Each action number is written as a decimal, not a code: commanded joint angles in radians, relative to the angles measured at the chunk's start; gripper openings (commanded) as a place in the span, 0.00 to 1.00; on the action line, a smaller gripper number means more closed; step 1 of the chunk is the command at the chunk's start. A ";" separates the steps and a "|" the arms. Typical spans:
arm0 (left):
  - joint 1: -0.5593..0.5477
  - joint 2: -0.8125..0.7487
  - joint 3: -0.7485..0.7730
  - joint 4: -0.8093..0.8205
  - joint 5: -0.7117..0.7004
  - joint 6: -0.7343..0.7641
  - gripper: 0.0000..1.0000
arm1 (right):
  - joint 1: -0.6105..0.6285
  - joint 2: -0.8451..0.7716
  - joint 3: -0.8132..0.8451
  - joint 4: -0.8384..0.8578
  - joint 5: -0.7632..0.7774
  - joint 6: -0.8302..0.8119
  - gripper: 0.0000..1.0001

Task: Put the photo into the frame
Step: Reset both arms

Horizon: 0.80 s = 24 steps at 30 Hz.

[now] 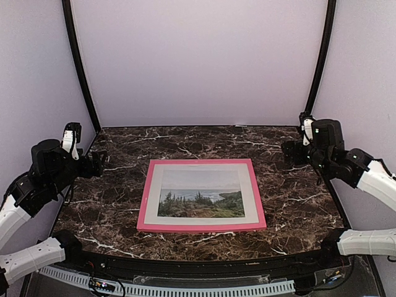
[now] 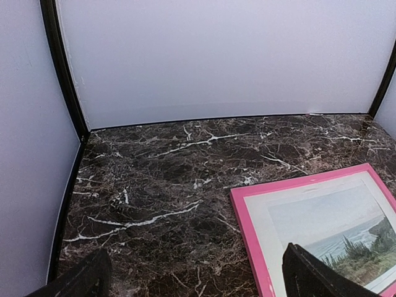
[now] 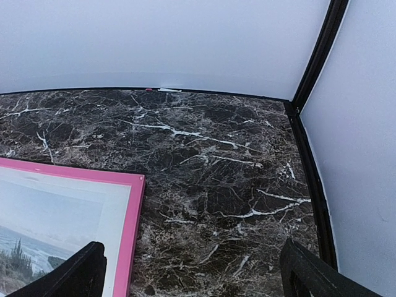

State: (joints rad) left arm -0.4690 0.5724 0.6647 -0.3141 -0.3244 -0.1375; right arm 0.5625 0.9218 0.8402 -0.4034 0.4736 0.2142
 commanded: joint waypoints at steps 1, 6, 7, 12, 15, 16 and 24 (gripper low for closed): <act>0.004 -0.005 0.011 -0.018 0.011 0.008 0.99 | -0.003 -0.021 -0.012 0.031 0.022 -0.001 0.99; 0.004 -0.013 0.009 -0.020 0.017 0.004 0.99 | -0.003 -0.033 -0.016 0.033 0.028 -0.002 0.99; 0.004 -0.014 0.009 -0.019 0.016 0.004 0.99 | -0.003 -0.034 -0.018 0.035 0.027 -0.001 0.99; 0.004 -0.017 0.009 -0.023 0.010 0.002 0.99 | -0.003 -0.035 -0.022 0.036 0.027 0.002 0.99; 0.004 -0.016 0.007 -0.024 0.011 0.002 0.99 | -0.003 -0.036 -0.027 0.044 0.024 0.002 0.99; 0.004 -0.016 0.007 -0.024 0.012 0.002 0.99 | -0.003 -0.037 -0.028 0.045 0.024 0.002 0.99; 0.004 -0.015 0.007 -0.025 0.013 0.000 0.99 | -0.003 -0.027 -0.027 0.040 0.029 0.000 0.98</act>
State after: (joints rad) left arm -0.4690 0.5632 0.6643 -0.3325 -0.3141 -0.1379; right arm 0.5625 0.8986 0.8192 -0.3965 0.4805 0.2146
